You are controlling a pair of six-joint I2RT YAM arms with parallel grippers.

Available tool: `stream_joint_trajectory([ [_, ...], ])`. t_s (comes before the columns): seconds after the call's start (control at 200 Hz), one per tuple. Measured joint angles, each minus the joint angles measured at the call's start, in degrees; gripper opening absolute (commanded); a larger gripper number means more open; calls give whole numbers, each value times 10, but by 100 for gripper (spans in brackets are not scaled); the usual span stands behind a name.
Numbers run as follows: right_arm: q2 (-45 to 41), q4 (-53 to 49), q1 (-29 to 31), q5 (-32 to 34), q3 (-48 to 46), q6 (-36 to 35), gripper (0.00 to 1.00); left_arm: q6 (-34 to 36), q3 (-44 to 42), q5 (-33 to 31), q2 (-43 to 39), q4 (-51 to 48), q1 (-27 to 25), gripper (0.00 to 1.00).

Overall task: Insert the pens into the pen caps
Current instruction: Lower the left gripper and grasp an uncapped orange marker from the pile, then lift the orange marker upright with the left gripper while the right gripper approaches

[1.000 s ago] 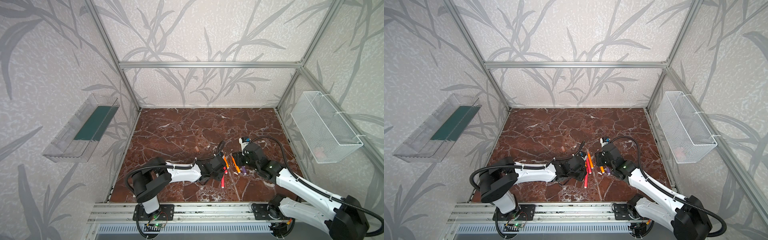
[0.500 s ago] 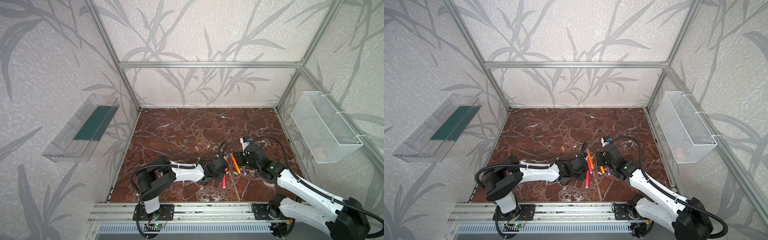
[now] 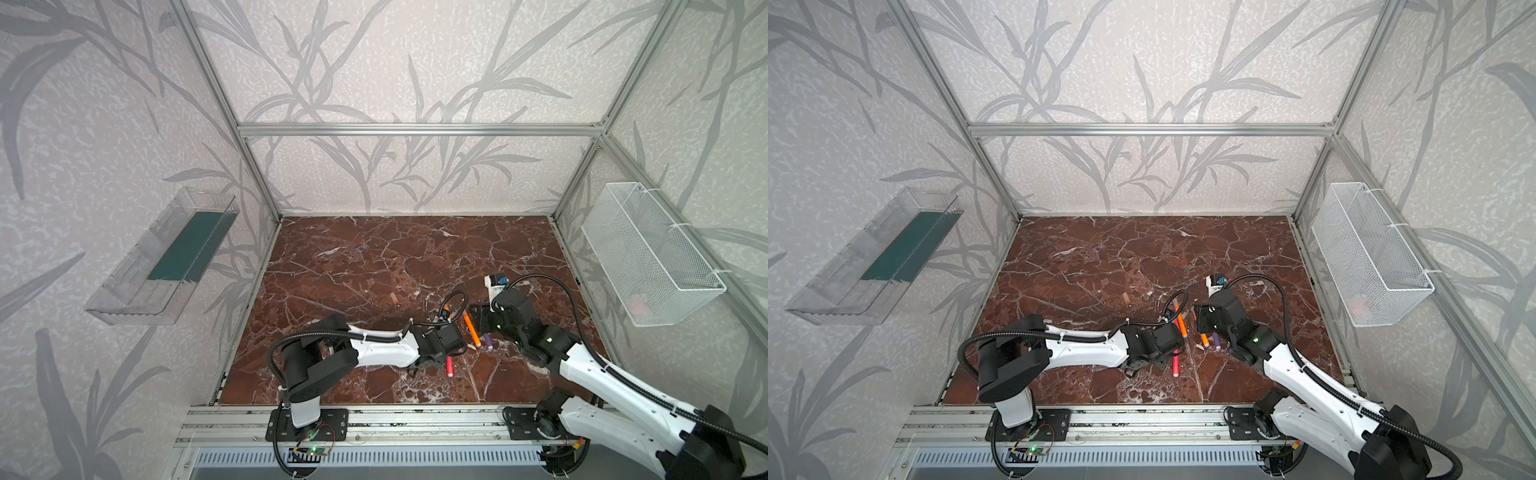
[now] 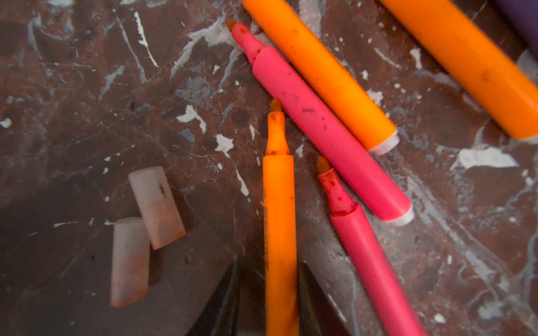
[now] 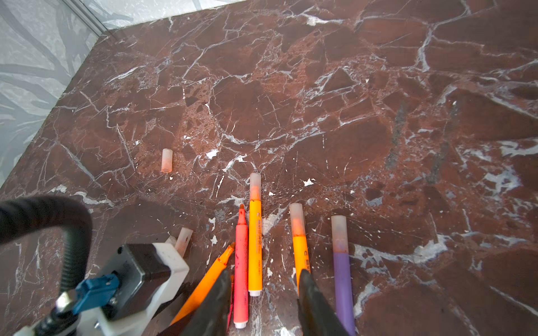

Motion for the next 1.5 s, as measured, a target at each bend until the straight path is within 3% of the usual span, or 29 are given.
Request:
stream_joint_trajectory([
  [0.495,-75,6,0,17,-46,27,41,-1,3,-21,-5,-11,5,15],
  [0.665,-129,48,0,13,-89,56,41,18,-30,-6,-86,8,32,13],
  [0.865,-139,133,7,-42,-108,90,41,40,-75,-4,-204,65,45,13],
  [1.185,1,328,97,-63,-108,130,40,51,-153,8,-299,137,52,13],
  [1.499,135,449,129,-69,-85,166,39,52,-191,40,-351,184,62,13],
])
